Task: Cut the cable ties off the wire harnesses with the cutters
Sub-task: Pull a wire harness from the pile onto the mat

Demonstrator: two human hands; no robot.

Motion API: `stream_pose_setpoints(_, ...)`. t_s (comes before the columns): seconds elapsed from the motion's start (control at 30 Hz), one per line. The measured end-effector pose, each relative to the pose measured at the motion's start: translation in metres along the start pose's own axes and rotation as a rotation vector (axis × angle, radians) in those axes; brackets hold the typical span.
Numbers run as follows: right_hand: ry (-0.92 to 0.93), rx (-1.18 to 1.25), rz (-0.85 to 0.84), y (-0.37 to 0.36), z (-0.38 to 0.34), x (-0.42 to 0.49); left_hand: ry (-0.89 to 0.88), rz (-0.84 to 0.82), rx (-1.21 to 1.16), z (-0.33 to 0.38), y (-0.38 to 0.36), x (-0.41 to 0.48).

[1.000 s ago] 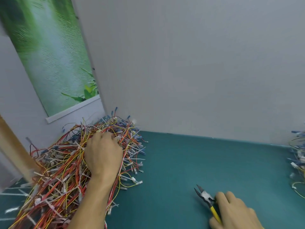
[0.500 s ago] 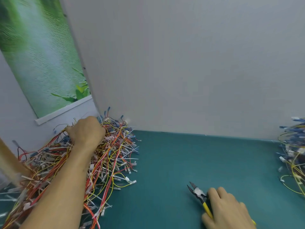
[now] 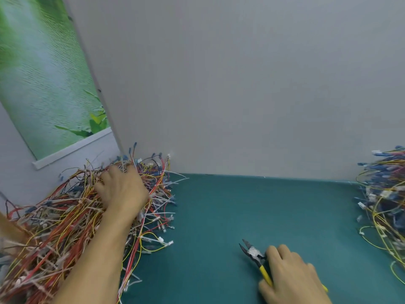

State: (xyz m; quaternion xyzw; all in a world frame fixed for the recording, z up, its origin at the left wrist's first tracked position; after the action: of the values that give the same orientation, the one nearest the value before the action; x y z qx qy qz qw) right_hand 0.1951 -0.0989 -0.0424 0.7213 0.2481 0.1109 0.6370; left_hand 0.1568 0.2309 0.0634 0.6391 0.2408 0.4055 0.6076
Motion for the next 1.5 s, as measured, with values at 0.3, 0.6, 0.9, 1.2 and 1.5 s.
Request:
stream_pose_setpoints(0.3,-0.02,-0.003,-0.009,-0.002,0.002,0.0,-0.229,-0.054,0.091,0.053,-0.029,0.004)
stream_pose_setpoints(0.6,-0.011,0.036,0.023,-0.002,0.001,-0.002,-0.303,0.159,-0.461,0.051,0.029,0.003)
stream_pose_setpoints(0.9,-0.065,0.818,0.155,0.03,0.021,-0.01,-0.487,-0.215,-0.985,0.081,0.01,-0.067)
stream_pose_setpoints(1.2,0.026,1.562,0.18,0.079,-0.022,-0.003,-0.77,-0.425,-1.166,0.119,0.023,-0.134)
stream_pose_setpoints(1.5,-0.074,1.689,0.291,0.101,-0.009,-0.001,-0.953,-0.486,-1.13,0.115,0.038,-0.166)
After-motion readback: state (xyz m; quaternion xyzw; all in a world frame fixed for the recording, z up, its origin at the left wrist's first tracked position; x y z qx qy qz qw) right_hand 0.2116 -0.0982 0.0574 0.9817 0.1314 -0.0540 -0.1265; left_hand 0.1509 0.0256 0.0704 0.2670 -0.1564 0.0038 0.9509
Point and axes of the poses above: each hand's wrist, its own x-axis towards the middle knuckle, its own y-axis out of the back of the hand, z = x × y, the point moved 4 cm from there along x, towards the middle knuckle, and after that the axes turned 4 degrees about -z, right-handed, at the moved point
